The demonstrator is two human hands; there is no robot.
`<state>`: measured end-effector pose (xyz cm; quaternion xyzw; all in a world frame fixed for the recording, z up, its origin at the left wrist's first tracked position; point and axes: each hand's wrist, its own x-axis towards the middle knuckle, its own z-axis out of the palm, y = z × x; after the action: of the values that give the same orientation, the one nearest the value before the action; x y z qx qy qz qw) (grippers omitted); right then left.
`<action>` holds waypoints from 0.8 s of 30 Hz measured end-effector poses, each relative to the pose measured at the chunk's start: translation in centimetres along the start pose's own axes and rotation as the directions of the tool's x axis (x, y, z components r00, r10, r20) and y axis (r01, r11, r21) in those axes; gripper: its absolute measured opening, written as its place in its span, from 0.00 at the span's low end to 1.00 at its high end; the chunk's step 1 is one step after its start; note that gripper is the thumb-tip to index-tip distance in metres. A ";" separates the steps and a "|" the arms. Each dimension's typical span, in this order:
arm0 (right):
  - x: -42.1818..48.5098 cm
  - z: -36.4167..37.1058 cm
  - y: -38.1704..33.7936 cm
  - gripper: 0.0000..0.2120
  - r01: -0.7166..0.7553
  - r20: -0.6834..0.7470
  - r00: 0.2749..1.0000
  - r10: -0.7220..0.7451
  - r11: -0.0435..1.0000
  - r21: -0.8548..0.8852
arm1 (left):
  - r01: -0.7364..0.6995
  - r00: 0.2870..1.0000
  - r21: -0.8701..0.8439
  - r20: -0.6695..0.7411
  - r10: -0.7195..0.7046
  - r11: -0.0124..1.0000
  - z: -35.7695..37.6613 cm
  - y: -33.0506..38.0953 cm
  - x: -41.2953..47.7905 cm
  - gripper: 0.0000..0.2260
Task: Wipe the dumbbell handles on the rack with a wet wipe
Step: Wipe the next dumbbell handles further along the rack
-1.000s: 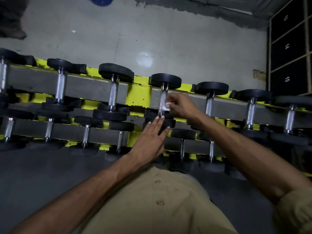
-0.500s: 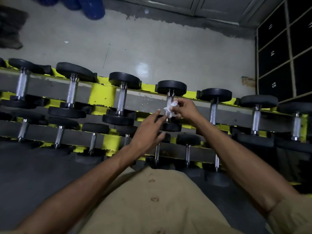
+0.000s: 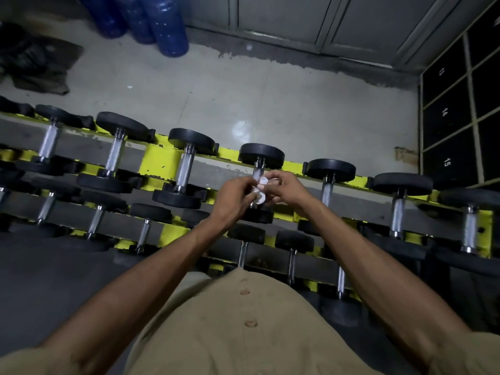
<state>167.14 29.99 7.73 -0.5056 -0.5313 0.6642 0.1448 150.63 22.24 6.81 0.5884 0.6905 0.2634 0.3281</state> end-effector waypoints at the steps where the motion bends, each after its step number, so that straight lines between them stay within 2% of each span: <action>1: -0.1 -0.4 0.1 0.13 -0.007 -0.002 1.000 0.007 1.000 0.007 | 0.026 1.000 -0.050 0.008 -0.026 0.998 -0.1 -0.1 0.4 0.07; 5: -0.5 -1.7 0.2 0.10 -0.056 0.005 0.998 0.056 0.995 0.077 | 0.207 0.978 -0.285 0.041 -0.204 0.936 -0.7 -0.5 1.8 0.02; 7: -0.7 -1.6 0.1 0.07 -0.062 -0.013 0.998 0.064 0.993 0.102 | 0.290 0.955 -0.459 0.080 -0.286 0.840 -1.1 -0.5 2.0 0.02; 10: -0.7 -0.7 -0.2 0.06 -0.039 -0.059 0.997 0.047 0.991 0.130 | 0.408 0.907 -0.657 0.210 -0.366 0.634 -1.5 -0.2 2.0 0.04; 14: -0.6 1.1 -0.7 0.08 -0.034 -0.072 0.996 0.055 0.966 0.256 | 0.492 0.852 -0.752 0.314 -0.419 0.439 -1.5 -0.7 2.7 0.05; 17: -0.3 2.4 -0.6 0.06 -0.031 -0.104 0.992 0.076 0.924 0.381 | 0.521 0.821 -0.781 0.349 -0.451 0.343 -2.1 -1.5 3.2 0.05; 20: 0.0 3.1 -0.4 0.04 -0.008 -0.214 0.969 0.124 0.879 0.476 | 0.541 0.812 -0.760 0.360 -0.459 0.360 -2.6 -2.5 3.4 0.02; 24: 0.5 4.3 0.0 0.05 -0.015 -0.358 0.914 0.192 0.897 0.442 | 0.563 0.815 -0.659 0.346 -0.464 0.499 -2.7 -4.4 3.1 0.01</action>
<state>163.33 27.95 7.11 -0.6117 -0.3037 0.6568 0.3196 145.50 24.59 4.85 0.1867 0.6451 0.3717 0.6410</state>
